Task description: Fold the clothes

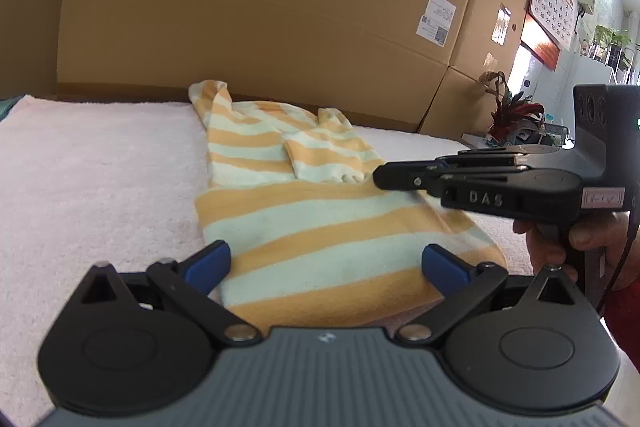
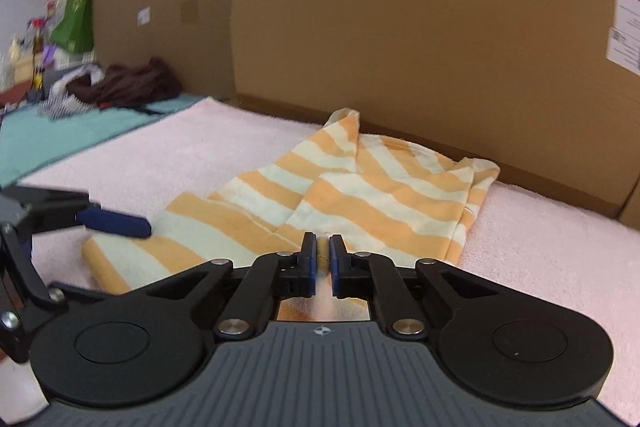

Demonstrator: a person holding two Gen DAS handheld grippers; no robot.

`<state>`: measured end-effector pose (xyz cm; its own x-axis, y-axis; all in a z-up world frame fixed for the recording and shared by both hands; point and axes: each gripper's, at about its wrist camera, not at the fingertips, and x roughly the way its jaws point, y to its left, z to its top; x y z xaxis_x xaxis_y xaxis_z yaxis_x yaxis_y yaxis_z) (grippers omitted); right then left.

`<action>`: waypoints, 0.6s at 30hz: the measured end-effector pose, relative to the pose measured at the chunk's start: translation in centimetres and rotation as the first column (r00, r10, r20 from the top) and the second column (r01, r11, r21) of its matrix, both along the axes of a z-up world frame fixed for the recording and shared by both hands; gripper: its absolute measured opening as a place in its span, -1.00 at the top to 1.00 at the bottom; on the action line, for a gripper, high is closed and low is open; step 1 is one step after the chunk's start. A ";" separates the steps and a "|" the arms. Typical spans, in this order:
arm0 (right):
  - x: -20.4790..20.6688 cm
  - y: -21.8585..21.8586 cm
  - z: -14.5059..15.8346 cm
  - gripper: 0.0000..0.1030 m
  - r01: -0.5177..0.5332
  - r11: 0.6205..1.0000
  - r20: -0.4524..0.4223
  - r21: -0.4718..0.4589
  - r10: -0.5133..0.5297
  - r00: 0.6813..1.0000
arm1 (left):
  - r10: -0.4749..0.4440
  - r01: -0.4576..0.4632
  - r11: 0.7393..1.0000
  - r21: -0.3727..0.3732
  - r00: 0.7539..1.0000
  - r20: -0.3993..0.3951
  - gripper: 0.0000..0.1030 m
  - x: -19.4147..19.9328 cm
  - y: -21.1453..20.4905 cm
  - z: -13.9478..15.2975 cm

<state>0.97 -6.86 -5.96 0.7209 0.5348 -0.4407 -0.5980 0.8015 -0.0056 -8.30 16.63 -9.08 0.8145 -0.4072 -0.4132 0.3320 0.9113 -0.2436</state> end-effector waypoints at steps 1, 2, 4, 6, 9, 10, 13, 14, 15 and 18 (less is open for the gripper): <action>0.1 -0.5 0.0 0.87 0.024 0.999 -0.024 0.040 -0.023 0.999 | -0.002 0.002 1.000 -0.001 1.000 -0.002 -0.97 0.1 0.0 0.0; 0.5 -0.7 -0.4 0.89 0.048 0.997 -0.056 0.055 -0.045 0.997 | -0.005 0.005 1.000 -0.003 1.000 -0.005 -0.97 0.2 0.0 0.0; 1.0 -0.9 -0.9 0.83 0.071 0.994 -0.111 0.084 -0.062 0.992 | -0.008 0.008 1.000 -0.008 1.000 -0.010 -0.97 0.3 0.1 0.1; 0.8 -0.9 -0.9 0.71 0.072 0.992 -0.123 0.102 -0.059 0.991 | -0.003 0.003 1.000 -0.010 1.000 -0.013 -0.97 0.3 0.1 0.1; -0.7 -1.9 -0.4 0.69 0.134 0.978 -0.078 0.160 -0.122 0.989 | 0.010 -0.010 1.000 -0.006 1.000 -0.001 -0.96 0.0 0.0 0.5; -1.3 -2.7 -0.3 0.72 0.167 0.967 -0.078 0.193 -0.155 0.985 | 0.003 -0.002 1.000 -0.022 1.000 0.009 -0.96 -0.1 0.1 0.7; -3.3 -4.5 -0.4 0.75 0.225 0.947 -0.098 0.231 -0.207 0.973 | -0.036 0.037 0.997 -0.064 0.999 0.020 -0.88 0.0 0.1 1.1; -3.6 -4.6 -0.8 0.75 0.230 0.950 -0.118 0.211 -0.209 0.971 | -0.041 0.041 0.998 -0.056 0.999 0.004 -0.81 0.5 -0.1 1.0; -3.6 -4.6 -1.4 0.76 0.240 0.954 -0.139 0.179 -0.217 0.966 | -0.031 0.030 0.999 -0.034 1.000 -0.006 -0.64 1.0 -0.3 0.8; -3.7 -4.8 -2.3 0.83 0.258 0.952 -0.144 0.167 -0.236 0.961 | -0.020 0.020 1.000 0.023 1.000 -0.006 -0.63 1.5 -0.9 0.6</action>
<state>-2.72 -11.63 -8.26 0.7880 0.4261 -0.4444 -0.3685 0.9047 0.2141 -6.84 15.70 -8.47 0.8038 -0.4140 -0.4272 0.3493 0.9097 -0.2245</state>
